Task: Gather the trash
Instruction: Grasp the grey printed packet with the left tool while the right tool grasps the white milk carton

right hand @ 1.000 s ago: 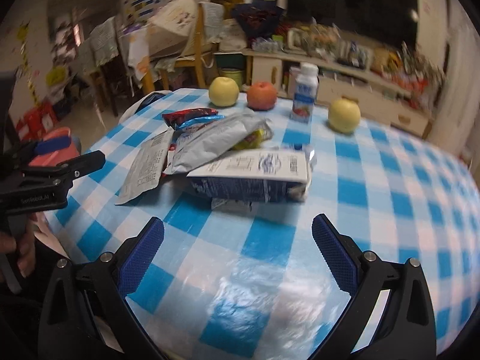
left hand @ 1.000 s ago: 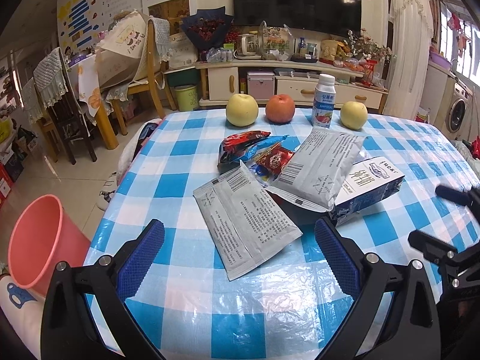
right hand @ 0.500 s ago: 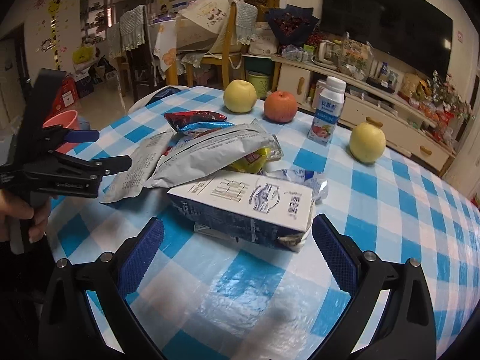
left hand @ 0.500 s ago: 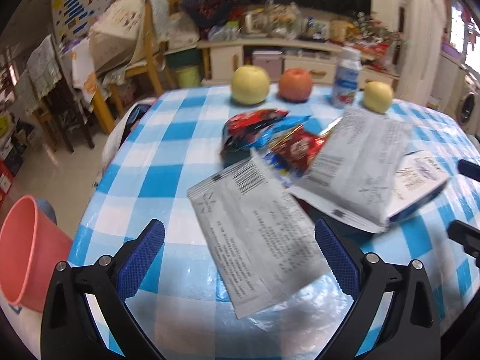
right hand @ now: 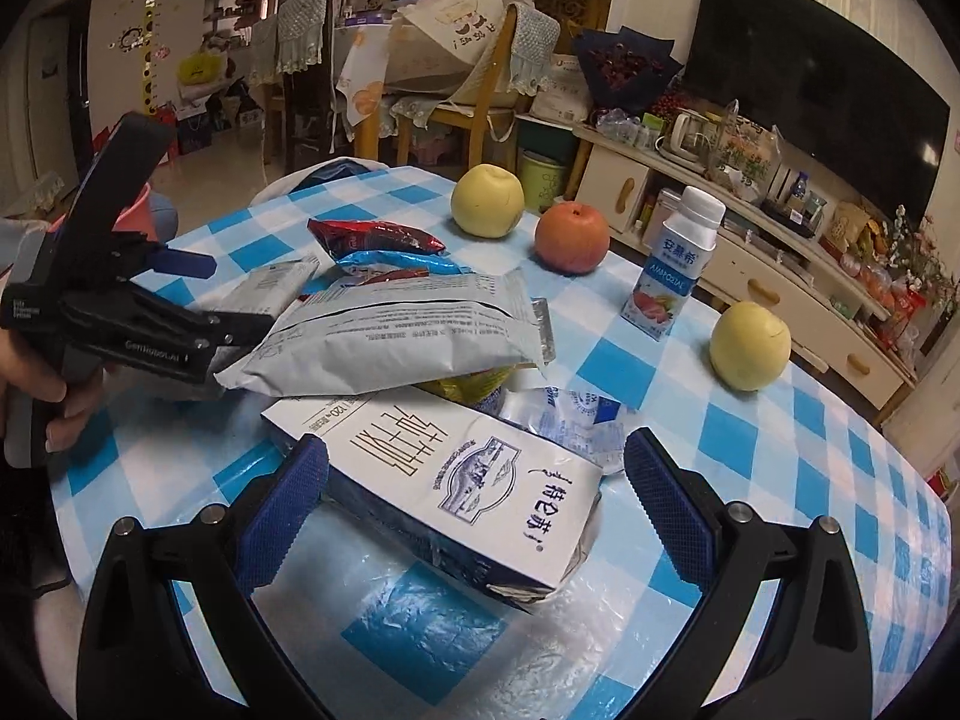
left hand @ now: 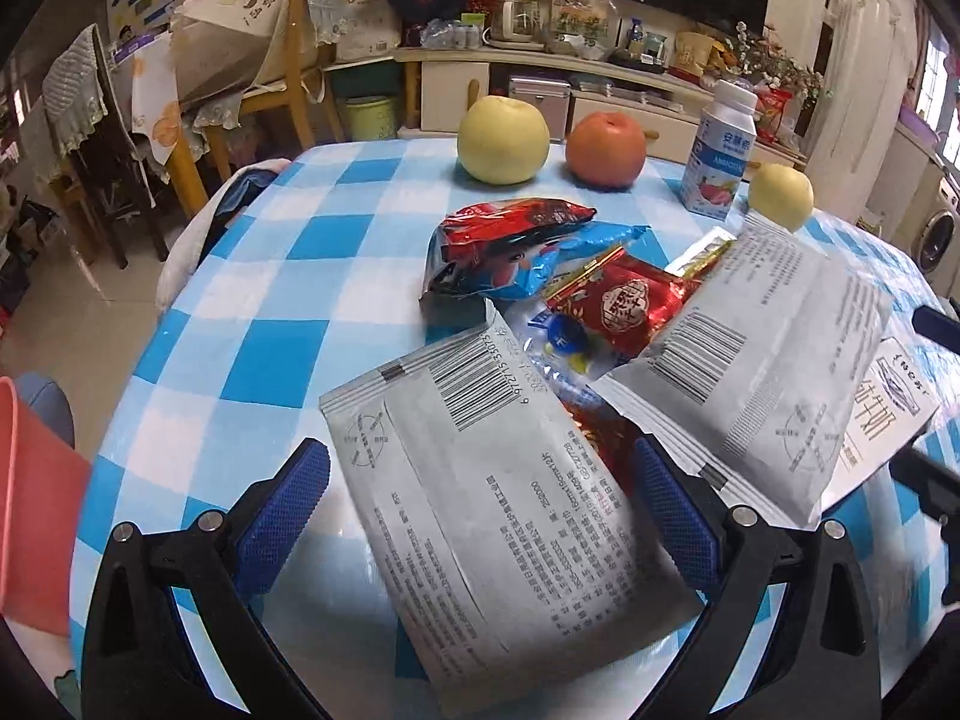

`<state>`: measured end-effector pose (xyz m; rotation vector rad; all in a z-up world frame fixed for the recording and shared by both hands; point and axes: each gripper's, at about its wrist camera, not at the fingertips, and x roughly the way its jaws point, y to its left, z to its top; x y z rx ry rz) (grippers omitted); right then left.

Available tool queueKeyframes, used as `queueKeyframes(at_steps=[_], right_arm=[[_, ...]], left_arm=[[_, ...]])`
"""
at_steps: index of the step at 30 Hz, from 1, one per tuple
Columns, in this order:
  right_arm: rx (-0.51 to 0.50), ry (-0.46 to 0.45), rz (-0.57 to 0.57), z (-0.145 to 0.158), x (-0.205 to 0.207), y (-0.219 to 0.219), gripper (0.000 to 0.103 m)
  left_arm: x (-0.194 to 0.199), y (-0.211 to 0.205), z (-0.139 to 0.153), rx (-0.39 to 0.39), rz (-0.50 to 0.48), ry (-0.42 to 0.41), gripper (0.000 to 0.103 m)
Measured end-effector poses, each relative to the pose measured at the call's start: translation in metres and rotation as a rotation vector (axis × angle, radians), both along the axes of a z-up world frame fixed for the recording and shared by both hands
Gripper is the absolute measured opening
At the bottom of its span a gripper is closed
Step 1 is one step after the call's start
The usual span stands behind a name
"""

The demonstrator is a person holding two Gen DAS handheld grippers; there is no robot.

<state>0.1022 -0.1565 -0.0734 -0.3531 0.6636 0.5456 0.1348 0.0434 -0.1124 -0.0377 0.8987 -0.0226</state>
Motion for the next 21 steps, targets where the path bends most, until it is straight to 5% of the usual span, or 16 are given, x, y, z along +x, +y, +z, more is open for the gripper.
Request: queueKeyframes(at_steps=[5,15,21], right_arm=[[0.001,-0.001,0.004,0.000,-0.002,0.000,0.100],[-0.003,0.018,0.000,-0.006,-0.001,-0.001,0.100],[-0.003,0.018,0.001,-0.007,-0.001,0.000,0.100]], left_arm=[[0.003,0.007,-0.015,-0.069,0.004,0.058,0.099],[-0.004,0.014,-0.017,-0.112,0.003,0.025,0.092],[-0.011,0.013,-0.004,-0.124,-0.048,-0.024,0.060]])
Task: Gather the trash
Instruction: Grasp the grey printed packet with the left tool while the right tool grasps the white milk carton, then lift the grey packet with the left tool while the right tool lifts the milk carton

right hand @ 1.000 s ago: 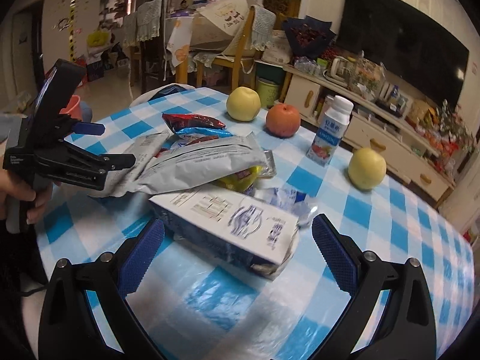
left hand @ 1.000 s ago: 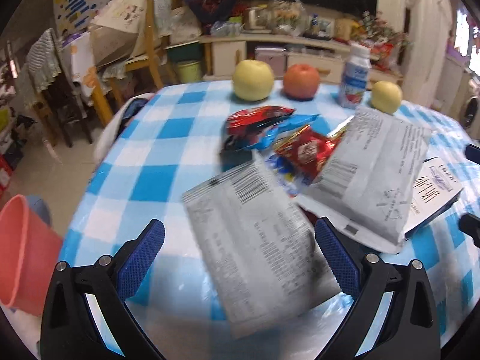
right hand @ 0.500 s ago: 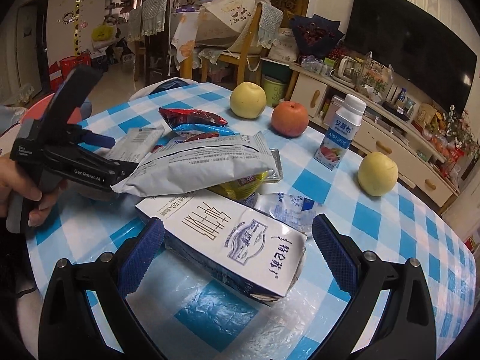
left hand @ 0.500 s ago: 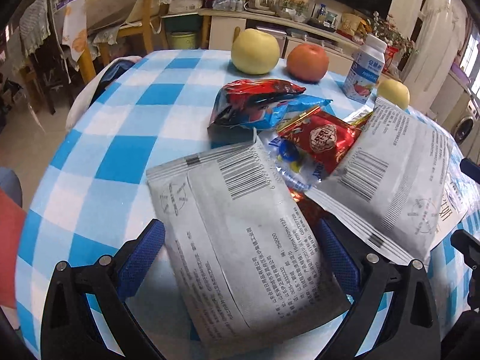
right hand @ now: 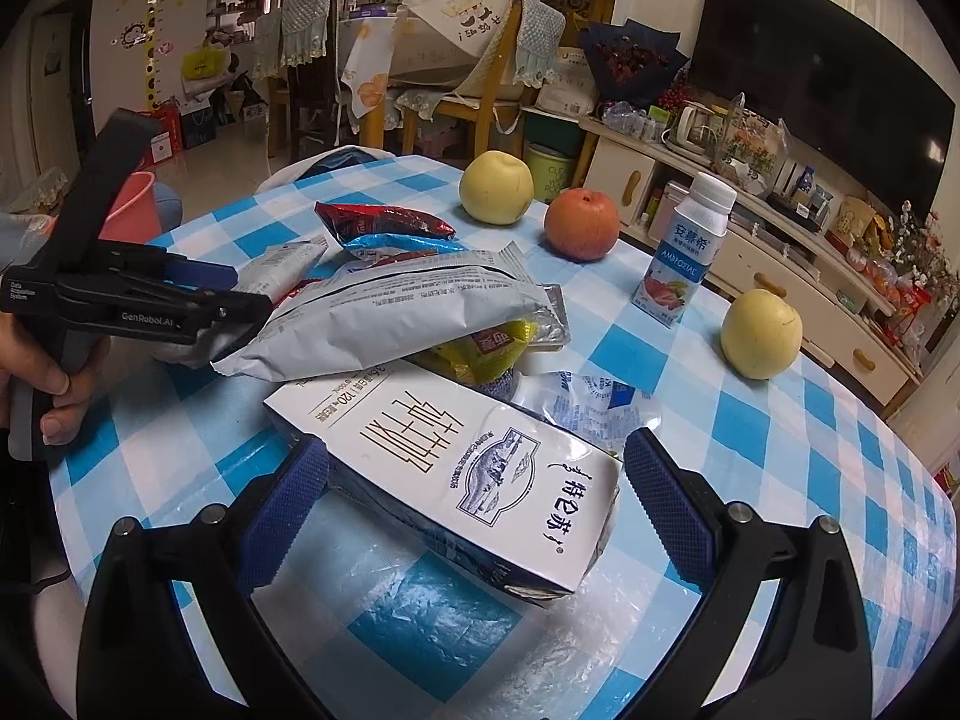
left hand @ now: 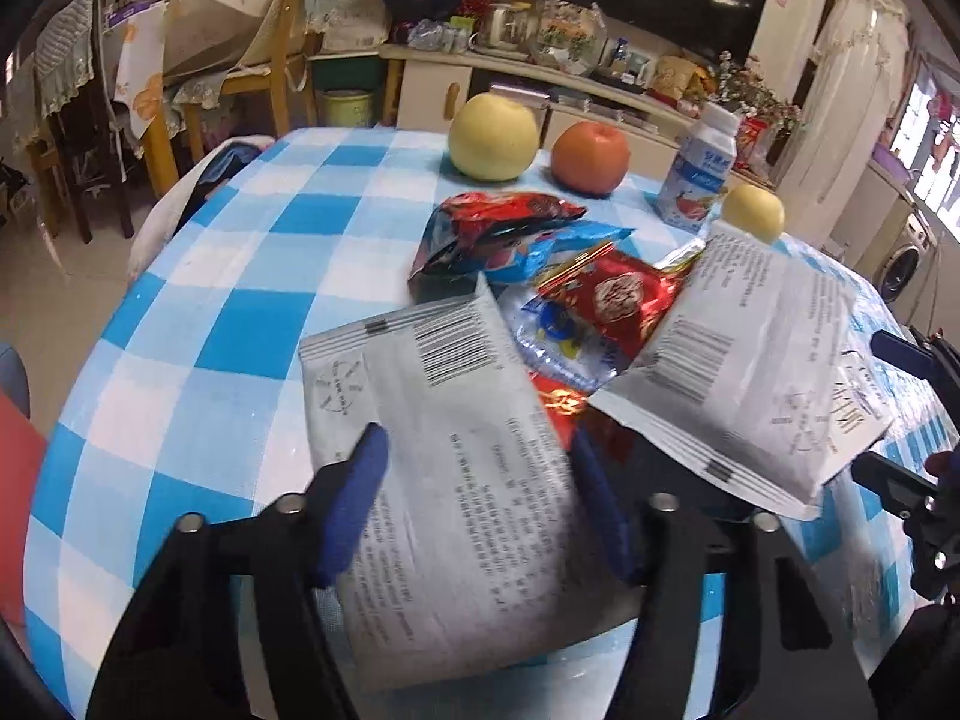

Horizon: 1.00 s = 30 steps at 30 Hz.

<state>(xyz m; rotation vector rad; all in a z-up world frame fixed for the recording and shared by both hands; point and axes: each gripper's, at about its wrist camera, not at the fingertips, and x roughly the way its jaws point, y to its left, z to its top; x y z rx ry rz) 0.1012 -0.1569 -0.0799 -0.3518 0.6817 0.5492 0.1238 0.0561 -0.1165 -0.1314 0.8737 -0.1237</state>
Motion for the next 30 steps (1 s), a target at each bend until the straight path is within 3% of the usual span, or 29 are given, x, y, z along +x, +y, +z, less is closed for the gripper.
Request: queueKeyframes(at_steps=[3,4,5,6,8,15,18,21,30], right_arm=[[0.000,0.001,-0.002,0.000,0.000,0.000,0.100],[0.000,0.001,-0.002,0.000,0.000,0.000,0.100],[-0.001,0.001,-0.001,0.000,0.000,0.000,0.100],[-0.003,0.001,0.000,0.000,0.000,0.000,0.100],[-0.004,0.000,0.000,-0.001,0.000,0.000,0.100],[-0.005,0.006,0.001,-0.002,0.001,0.001,0.100],[-0.005,0.006,0.000,-0.004,0.001,0.001,0.100],[-0.005,0.007,-0.001,-0.004,0.001,0.000,0.100],[-0.003,0.007,-0.001,-0.005,0.002,0.000,0.100]], left_arm=[[0.001,0.001,-0.002,-0.003,-0.011,0.013,0.061],[0.000,0.002,-0.002,-0.004,-0.018,0.017,0.071],[0.002,0.002,-0.005,0.009,-0.019,0.035,0.087],[0.003,0.004,-0.008,0.020,-0.009,0.053,0.094],[0.005,0.011,-0.016,0.031,0.022,0.094,0.097],[0.002,0.014,-0.023,0.121,0.047,0.101,0.097],[-0.001,0.017,-0.023,0.148,0.051,0.095,0.089],[-0.005,0.022,-0.020,0.148,0.061,0.085,0.077],[-0.009,0.027,-0.017,0.130,0.049,0.070,0.072]])
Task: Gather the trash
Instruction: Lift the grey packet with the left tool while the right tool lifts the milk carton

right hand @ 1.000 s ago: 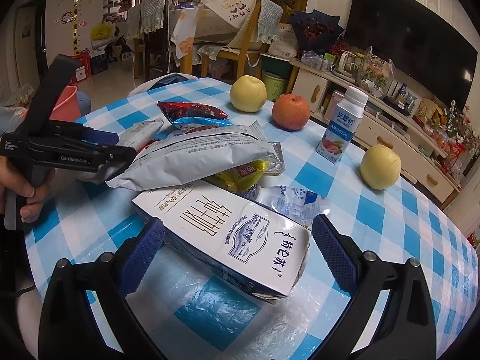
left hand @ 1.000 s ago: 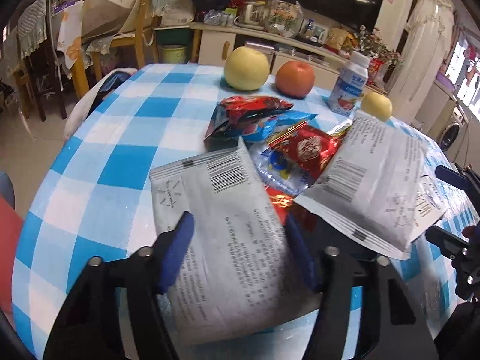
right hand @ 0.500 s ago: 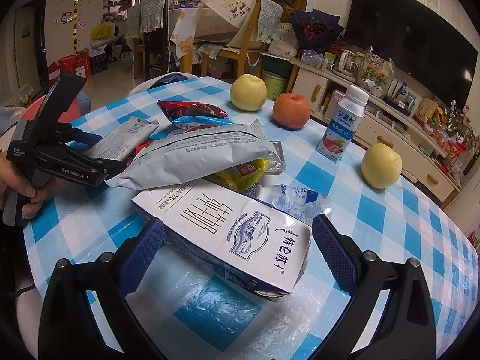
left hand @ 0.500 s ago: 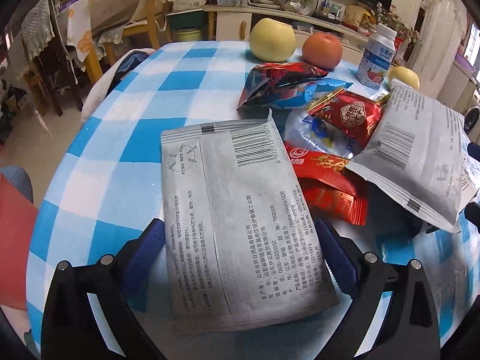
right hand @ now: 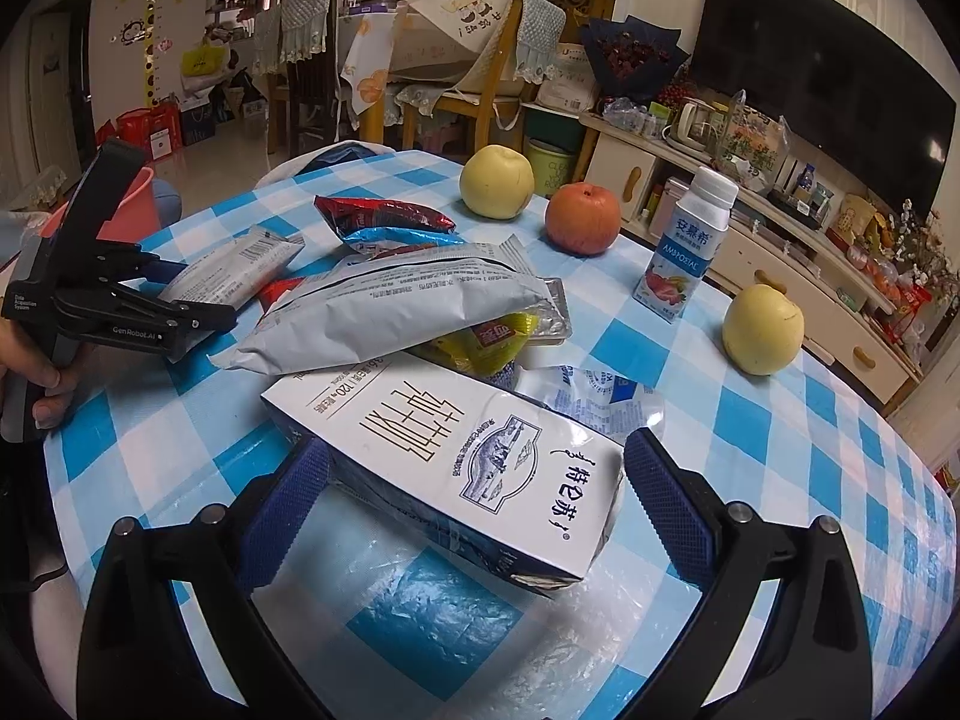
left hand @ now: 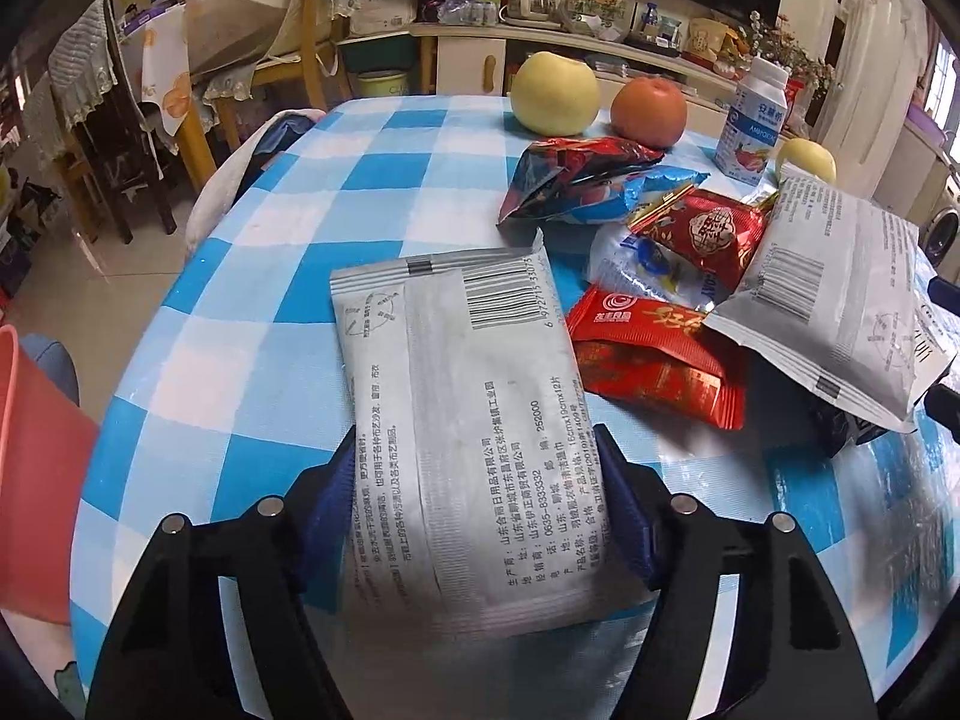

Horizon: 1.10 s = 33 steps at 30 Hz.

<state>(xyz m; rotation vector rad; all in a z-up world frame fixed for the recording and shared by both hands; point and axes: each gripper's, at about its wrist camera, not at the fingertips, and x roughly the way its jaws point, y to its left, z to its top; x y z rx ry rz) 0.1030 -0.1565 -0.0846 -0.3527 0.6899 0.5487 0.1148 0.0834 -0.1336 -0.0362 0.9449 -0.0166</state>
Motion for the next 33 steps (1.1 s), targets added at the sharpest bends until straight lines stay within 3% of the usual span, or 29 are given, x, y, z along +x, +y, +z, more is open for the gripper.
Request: queueKeyframes(at_steps=[4,9,17,20,21,22,25,33], right_arm=[[-0.005,-0.008,0.033,0.001,0.000,0.002,0.100],[-0.031,-0.025,0.189,0.000,0.004,0.005,0.100],[-0.045,0.093,0.389,-0.020,0.033,0.011,0.100],[0.018,0.186,0.415,-0.020,0.035,0.008,0.099],[0.019,0.193,0.431,-0.019,0.032,0.008,0.094],[0.008,0.205,0.444,-0.019,0.029,0.009,0.078],[0.006,0.243,0.450,-0.020,0.023,0.011,0.068],[0.046,0.249,0.376,-0.017,0.005,0.000,0.062]], left_arm=[[-0.003,-0.005,0.004,0.033,-0.009,-0.026,0.072],[-0.006,-0.012,0.013,0.052,-0.035,-0.063,0.072],[-0.006,-0.011,0.014,0.040,-0.040,-0.067,0.072],[-0.004,-0.012,0.014,0.045,-0.046,-0.067,0.072],[-0.004,-0.012,0.014,0.042,-0.047,-0.067,0.072],[-0.005,-0.011,0.014,0.040,-0.047,-0.069,0.072],[-0.006,-0.011,0.017,0.041,-0.050,-0.079,0.072],[-0.012,-0.007,0.024,0.037,-0.043,-0.104,0.072]])
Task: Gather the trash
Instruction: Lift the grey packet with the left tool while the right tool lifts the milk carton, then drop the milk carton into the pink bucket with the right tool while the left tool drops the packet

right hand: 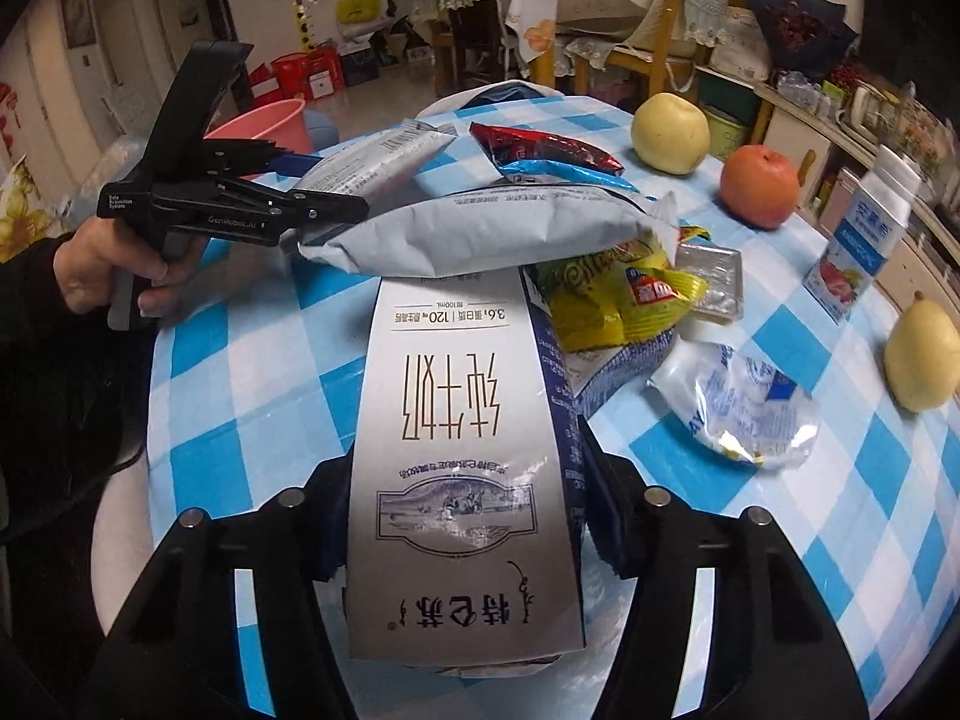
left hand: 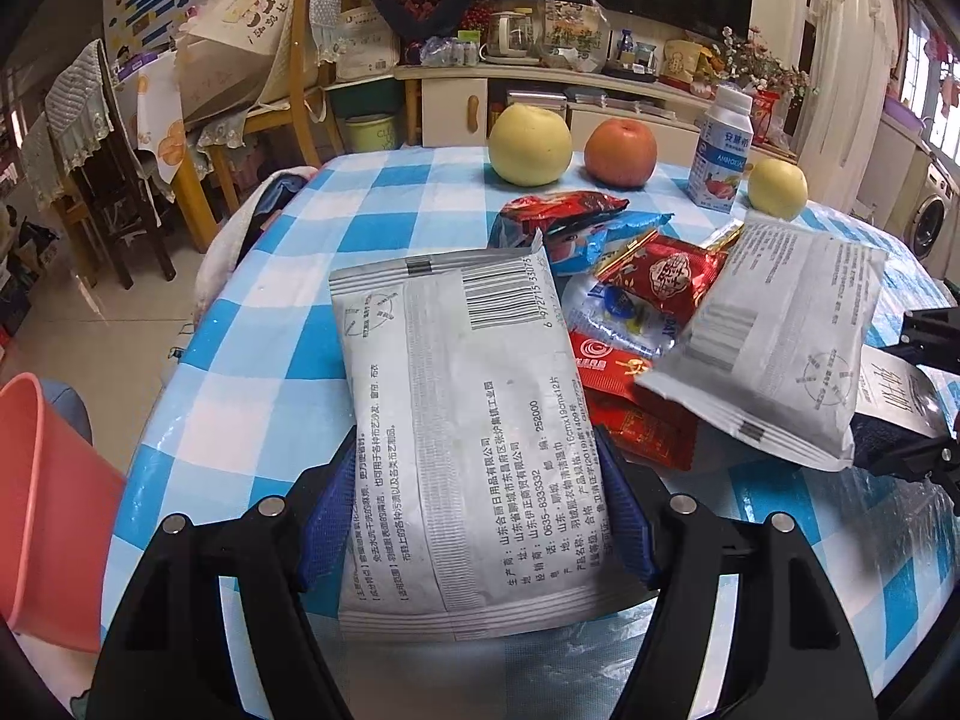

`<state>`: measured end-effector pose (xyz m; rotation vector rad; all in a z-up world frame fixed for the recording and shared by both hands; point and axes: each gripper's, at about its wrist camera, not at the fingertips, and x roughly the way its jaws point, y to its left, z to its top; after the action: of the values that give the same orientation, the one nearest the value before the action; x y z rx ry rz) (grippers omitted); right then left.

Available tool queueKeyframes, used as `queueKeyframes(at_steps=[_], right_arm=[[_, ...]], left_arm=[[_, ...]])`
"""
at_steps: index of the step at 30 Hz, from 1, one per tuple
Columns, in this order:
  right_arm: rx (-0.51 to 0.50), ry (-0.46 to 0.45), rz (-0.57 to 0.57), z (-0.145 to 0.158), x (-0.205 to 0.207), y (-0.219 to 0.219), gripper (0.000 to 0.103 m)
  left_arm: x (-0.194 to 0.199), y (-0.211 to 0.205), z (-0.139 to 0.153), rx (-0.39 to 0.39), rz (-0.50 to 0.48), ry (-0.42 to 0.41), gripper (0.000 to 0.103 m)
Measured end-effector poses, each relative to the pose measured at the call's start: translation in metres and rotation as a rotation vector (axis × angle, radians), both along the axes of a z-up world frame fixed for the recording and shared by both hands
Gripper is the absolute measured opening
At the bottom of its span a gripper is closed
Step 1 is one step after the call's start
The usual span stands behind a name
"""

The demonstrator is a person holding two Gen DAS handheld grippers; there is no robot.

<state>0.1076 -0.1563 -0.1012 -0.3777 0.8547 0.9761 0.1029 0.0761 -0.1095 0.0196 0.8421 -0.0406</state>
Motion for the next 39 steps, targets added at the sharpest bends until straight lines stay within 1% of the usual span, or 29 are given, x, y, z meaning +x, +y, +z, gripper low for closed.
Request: queueKeyframes(at_steps=[6,8,11,15,17,19,24,28,34,39], right_arm=[[-0.003,0.004,-0.085,0.006,-0.021,-0.004,0.062],[-0.011,-0.003,-0.121,0.009,-0.030,-0.007,0.062],[-0.005,0.000,-0.203,0.016,-0.041,-0.018,0.062],[-0.006,-0.023,-0.322,0.023,-0.054,-0.035,0.062],[0.016,-0.040,-0.358,0.032,-0.061,-0.039,0.062],[0.059,-0.051,-0.381,0.042,-0.068,-0.040,0.062],[0.106,-0.113,-0.364,0.070,-0.081,-0.013,0.062],[0.132,-0.137,-0.341,0.087,-0.080,0.014,0.062],[0.145,-0.160,-0.282,0.107,-0.072,0.067,0.062],[0.147,-0.157,-0.205,0.123,-0.063,0.125,0.062]], left_arm=[[-0.013,0.003,0.011,-0.007,-0.007,-0.022,0.072],[-0.023,0.004,0.016,0.005,-0.010,-0.038,0.072],[-0.035,0.003,0.025,0.022,-0.017,-0.053,0.072],[-0.048,0.000,0.036,0.029,-0.028,-0.074,0.072],[-0.056,0.000,0.043,0.020,-0.027,-0.084,0.072],[-0.064,0.001,0.048,0.016,-0.025,-0.087,0.072],[-0.082,0.008,0.067,0.008,-0.021,-0.112,0.072],[-0.095,0.027,0.087,0.003,0.008,-0.151,0.072],[-0.112,0.071,0.113,-0.008,0.092,-0.203,0.072],[-0.122,0.120,0.123,-0.007,0.179,-0.209,0.072]])
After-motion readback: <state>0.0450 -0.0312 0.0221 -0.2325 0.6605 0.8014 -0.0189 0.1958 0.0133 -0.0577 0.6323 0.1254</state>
